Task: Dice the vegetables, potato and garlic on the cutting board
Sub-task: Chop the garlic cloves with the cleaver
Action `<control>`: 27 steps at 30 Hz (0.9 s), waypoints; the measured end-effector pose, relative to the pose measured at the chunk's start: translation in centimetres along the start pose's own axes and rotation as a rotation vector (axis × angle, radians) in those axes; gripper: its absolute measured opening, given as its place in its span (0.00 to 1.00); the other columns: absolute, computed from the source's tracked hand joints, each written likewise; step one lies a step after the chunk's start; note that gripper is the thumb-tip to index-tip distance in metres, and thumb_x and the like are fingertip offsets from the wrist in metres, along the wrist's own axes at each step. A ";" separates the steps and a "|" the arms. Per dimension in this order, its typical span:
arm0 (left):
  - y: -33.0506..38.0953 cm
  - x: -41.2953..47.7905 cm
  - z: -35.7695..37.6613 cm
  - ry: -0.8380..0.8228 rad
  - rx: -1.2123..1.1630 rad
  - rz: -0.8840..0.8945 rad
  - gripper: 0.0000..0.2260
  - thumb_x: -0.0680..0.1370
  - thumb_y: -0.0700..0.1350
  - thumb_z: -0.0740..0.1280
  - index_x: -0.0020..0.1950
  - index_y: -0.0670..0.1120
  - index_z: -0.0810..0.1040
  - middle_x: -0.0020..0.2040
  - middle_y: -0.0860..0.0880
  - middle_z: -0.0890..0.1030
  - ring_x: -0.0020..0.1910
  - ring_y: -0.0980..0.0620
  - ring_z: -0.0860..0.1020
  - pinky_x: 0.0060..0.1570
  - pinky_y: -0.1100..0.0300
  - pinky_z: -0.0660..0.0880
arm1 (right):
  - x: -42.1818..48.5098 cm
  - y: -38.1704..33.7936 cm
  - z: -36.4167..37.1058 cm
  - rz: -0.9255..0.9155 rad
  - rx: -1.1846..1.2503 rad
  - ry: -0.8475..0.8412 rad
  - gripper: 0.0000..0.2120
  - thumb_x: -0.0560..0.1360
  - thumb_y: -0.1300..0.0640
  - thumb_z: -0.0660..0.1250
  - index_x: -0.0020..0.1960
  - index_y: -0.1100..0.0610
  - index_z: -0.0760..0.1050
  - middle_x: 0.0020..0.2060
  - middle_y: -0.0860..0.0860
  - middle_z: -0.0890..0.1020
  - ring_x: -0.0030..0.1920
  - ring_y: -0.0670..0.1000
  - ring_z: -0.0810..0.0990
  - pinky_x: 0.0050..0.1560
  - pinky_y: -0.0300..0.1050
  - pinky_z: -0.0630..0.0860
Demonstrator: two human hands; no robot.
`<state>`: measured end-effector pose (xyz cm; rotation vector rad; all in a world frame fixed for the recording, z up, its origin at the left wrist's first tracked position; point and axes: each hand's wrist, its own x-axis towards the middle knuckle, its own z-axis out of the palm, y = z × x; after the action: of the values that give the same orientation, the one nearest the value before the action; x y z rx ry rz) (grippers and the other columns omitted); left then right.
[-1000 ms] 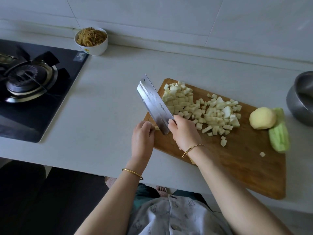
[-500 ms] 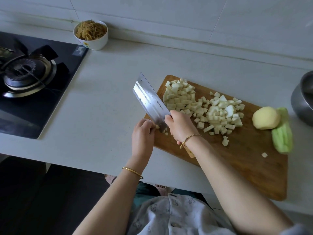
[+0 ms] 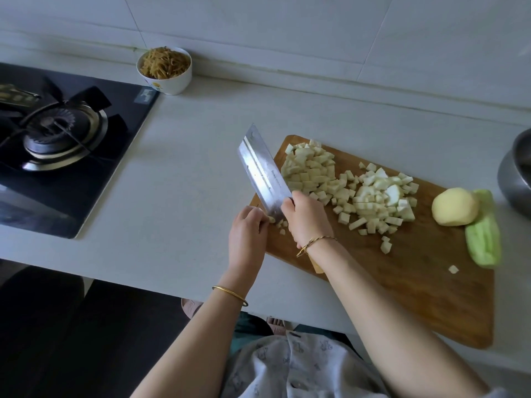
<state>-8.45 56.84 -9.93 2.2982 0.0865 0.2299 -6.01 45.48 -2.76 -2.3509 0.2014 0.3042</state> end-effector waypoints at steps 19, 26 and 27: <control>0.5 0.2 -0.2 0.029 -0.018 -0.039 0.04 0.74 0.34 0.67 0.46 0.41 0.79 0.45 0.48 0.77 0.42 0.51 0.73 0.39 0.60 0.69 | -2.0 -0.2 0.5 -0.065 -0.320 -0.006 0.11 0.82 0.54 0.51 0.43 0.57 0.63 0.37 0.52 0.73 0.37 0.55 0.71 0.33 0.45 0.62; 0.2 0.0 0.1 -0.024 0.055 0.024 0.02 0.74 0.35 0.68 0.42 0.40 0.79 0.46 0.48 0.75 0.44 0.50 0.72 0.42 0.63 0.66 | -1.0 1.2 -0.1 0.049 -0.031 0.012 0.15 0.80 0.55 0.53 0.35 0.56 0.61 0.30 0.53 0.70 0.33 0.55 0.71 0.33 0.53 0.74; 0.2 -0.1 0.0 -0.027 0.052 0.020 0.02 0.74 0.35 0.68 0.42 0.40 0.79 0.46 0.49 0.74 0.45 0.51 0.72 0.43 0.63 0.67 | -0.9 1.3 -0.1 0.061 0.003 0.020 0.14 0.80 0.55 0.53 0.36 0.57 0.62 0.31 0.54 0.71 0.31 0.55 0.71 0.36 0.56 0.78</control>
<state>-8.54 56.70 -9.84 2.3546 0.0562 0.2085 -7.21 44.50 -3.30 -2.3491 0.2835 0.3106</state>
